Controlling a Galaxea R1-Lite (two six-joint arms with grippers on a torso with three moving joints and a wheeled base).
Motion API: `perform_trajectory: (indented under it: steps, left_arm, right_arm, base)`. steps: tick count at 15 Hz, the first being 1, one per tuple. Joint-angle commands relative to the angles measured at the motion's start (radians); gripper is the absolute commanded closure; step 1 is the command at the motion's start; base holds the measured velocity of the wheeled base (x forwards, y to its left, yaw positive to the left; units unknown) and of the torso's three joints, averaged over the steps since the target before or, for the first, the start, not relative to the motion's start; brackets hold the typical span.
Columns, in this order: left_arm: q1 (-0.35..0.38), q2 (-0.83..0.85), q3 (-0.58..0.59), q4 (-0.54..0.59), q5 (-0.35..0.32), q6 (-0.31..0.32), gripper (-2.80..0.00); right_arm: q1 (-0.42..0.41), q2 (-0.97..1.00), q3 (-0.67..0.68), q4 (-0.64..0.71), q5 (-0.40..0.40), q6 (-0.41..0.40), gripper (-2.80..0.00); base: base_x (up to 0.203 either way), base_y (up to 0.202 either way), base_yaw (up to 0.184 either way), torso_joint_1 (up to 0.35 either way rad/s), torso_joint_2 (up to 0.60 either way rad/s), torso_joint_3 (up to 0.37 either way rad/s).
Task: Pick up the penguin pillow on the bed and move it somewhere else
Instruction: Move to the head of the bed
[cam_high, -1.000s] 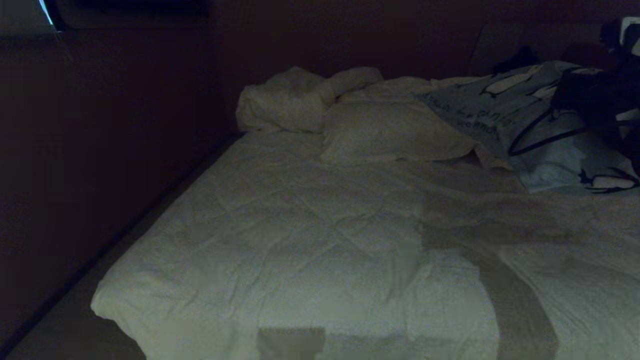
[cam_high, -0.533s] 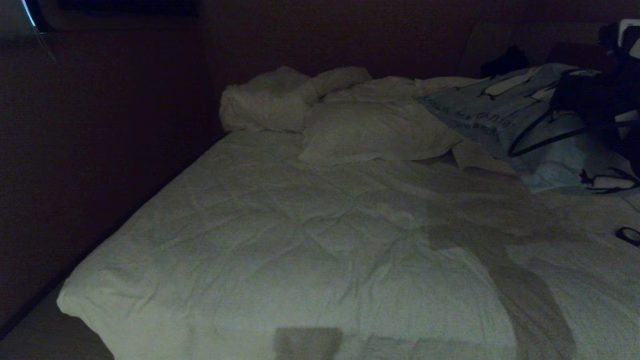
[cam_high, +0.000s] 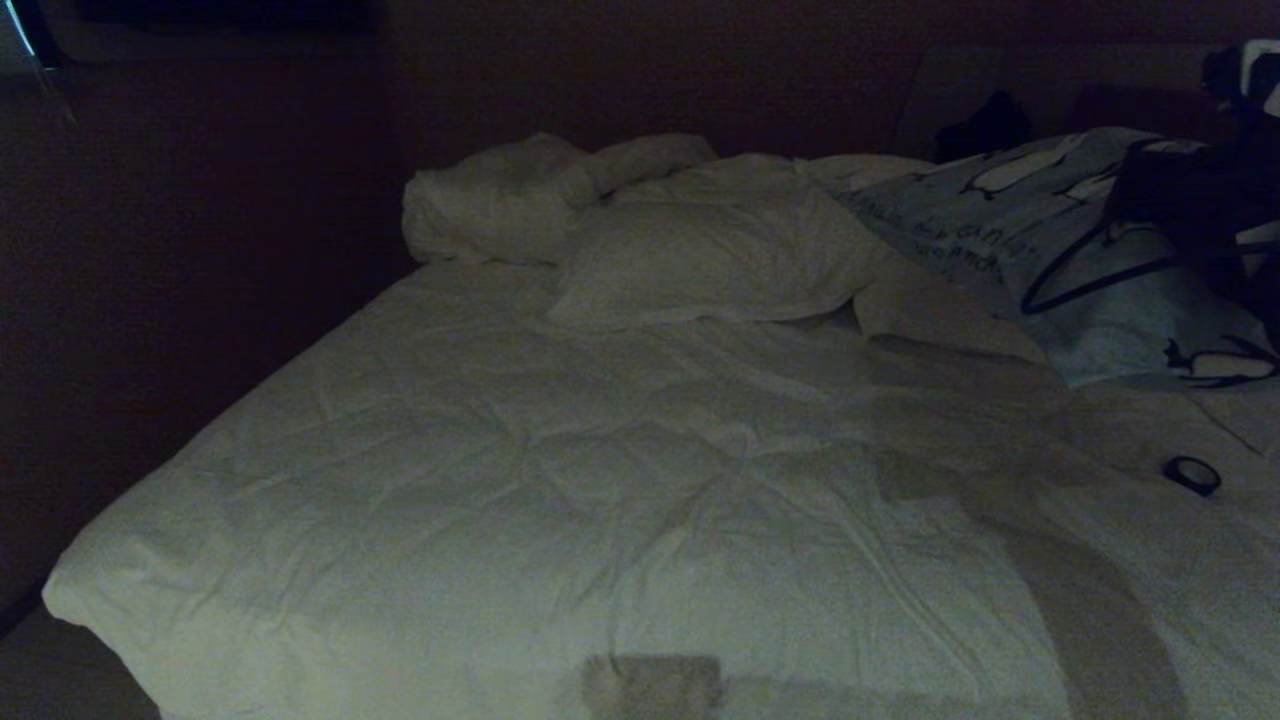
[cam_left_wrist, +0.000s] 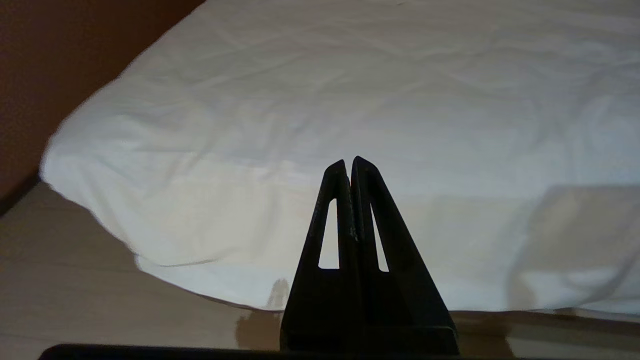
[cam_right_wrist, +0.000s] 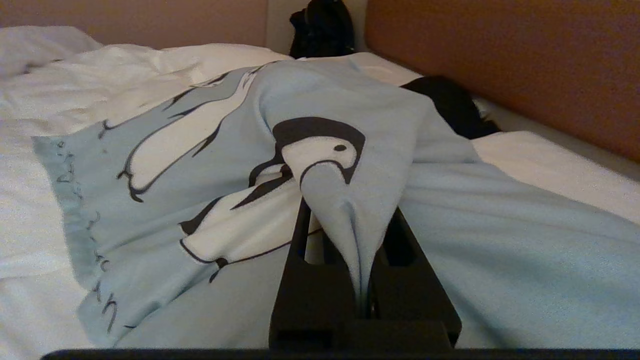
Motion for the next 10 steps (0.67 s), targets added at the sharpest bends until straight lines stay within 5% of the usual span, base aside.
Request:
perform_trajectory:
  steps: [1,10]
  left_arm:
    - [0.000,0.000,0.002,0.000,0.000,0.000,0.00]
    - [0.000,0.000,0.002,0.000,0.000,0.000,0.00]
  right_arm:
    - [-0.008,-0.002,0.000,-0.004,0.016,0.000,0.00]
    - [-0.049,0.001,-0.012,-0.004,0.040,0.000,0.00]
  base:
    - [0.000,-0.196,0.000,0.002,0.01,0.006]
    - [0.000,-0.195,0.001,0.002,0.00,0.002]
